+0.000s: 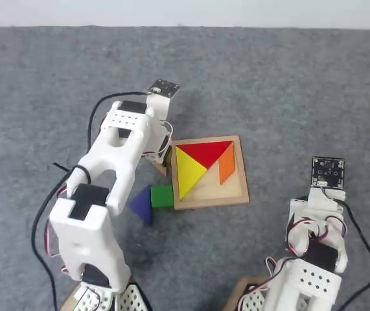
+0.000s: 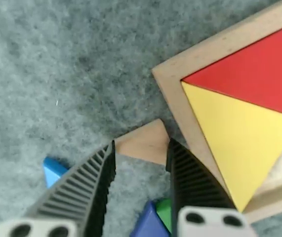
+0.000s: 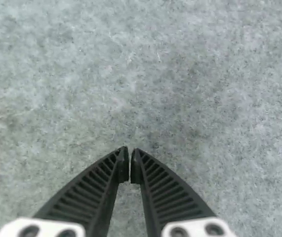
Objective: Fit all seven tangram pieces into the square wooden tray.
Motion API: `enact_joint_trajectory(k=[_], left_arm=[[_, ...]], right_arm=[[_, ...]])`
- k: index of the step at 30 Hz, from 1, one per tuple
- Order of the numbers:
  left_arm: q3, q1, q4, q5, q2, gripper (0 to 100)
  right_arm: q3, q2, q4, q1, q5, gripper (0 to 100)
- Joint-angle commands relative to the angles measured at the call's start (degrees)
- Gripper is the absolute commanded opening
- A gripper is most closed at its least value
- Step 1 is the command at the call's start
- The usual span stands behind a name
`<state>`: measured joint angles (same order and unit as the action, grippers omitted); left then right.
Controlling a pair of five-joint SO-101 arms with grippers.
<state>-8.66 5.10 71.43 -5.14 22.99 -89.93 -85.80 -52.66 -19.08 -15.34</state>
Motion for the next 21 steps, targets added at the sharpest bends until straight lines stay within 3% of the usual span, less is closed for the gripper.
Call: enact_joint_trajectory(k=[1, 4, 13, 21], left_arm=[[2.9, -0.2, 3.3, 0.5, 4.6, 20], [6.9, -0.9, 6.0, -1.1, 7.2, 28], [14.9, -2.0, 9.8, -3.5, 13.4, 26], [16.0, 0.4, 9.8, -7.3, 13.3, 10]], right_arm=[[2.2, -0.9, -0.3, 0.5, 0.3, 2.3], [2.2, -0.9, -0.3, 0.5, 0.3, 2.3], [2.2, -0.9, -0.3, 0.6, 0.3, 2.3], [2.2, -0.9, -0.2, 0.6, 0.3, 2.3]])
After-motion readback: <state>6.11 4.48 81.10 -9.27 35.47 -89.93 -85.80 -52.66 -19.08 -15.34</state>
